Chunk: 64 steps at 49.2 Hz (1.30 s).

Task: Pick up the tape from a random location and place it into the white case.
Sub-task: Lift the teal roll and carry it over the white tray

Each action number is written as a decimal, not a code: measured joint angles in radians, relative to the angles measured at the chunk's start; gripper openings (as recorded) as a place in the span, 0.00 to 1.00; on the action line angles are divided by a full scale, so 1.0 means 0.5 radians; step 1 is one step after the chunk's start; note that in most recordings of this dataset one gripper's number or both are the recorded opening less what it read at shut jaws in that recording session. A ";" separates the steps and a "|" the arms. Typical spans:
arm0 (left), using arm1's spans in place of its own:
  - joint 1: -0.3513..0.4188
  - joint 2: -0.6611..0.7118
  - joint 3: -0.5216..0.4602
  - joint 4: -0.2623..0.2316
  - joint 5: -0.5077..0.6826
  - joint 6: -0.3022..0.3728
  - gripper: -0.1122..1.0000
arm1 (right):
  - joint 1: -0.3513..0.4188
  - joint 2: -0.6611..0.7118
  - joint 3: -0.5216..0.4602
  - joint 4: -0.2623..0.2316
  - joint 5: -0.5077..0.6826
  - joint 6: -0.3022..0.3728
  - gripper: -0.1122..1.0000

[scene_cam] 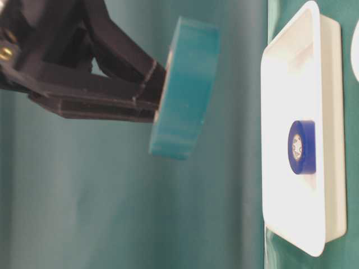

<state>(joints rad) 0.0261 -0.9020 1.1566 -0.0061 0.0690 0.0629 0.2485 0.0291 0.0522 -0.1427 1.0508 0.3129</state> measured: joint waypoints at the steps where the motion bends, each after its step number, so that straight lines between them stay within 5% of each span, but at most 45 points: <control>1: 0.000 0.000 0.000 -0.003 0.003 0.000 0.98 | -0.012 0.000 0.000 -0.003 0.006 0.000 0.37; 43: -0.003 0.000 0.000 0.000 0.009 0.000 0.98 | -0.957 -0.101 0.117 -0.095 0.055 -0.080 0.37; 64: 0.000 0.000 0.000 -0.003 0.018 0.000 0.98 | -1.227 -0.120 0.166 -0.147 0.058 -0.080 0.37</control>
<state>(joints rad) 0.0261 -0.9020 1.1566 -0.0077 0.0782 0.0629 -0.3651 -0.0307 0.1350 -0.2163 1.0799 0.2730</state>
